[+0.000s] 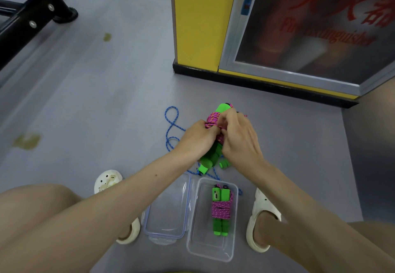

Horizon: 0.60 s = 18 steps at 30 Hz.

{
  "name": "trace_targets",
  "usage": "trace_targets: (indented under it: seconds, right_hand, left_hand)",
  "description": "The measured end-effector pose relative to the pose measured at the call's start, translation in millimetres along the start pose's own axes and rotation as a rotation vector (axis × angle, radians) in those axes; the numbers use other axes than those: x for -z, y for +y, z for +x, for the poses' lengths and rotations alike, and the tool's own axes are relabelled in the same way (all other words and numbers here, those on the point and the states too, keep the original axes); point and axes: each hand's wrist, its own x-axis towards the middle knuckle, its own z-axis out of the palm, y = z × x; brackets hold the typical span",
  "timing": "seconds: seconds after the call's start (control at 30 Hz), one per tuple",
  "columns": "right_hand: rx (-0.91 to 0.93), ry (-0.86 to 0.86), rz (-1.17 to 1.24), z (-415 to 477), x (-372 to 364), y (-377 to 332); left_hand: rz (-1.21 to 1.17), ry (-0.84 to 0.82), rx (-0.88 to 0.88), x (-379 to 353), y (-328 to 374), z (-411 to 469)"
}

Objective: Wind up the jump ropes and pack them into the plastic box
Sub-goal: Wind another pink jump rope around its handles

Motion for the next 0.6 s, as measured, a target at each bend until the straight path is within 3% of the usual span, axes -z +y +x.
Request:
trace_targets:
  seconds: [0.33,0.6]
  right_hand:
    - [-0.55,-0.304,0.715,16.3,18.5,4.1]
    - [-0.564,-0.352,0.791,14.5,19.5,8.8]
  left_hand:
    - [-0.077,-0.089,0.05,15.9,1.9,-0.5]
    - [-0.16,-0.138,0.123,16.8,1.0,-3.1]
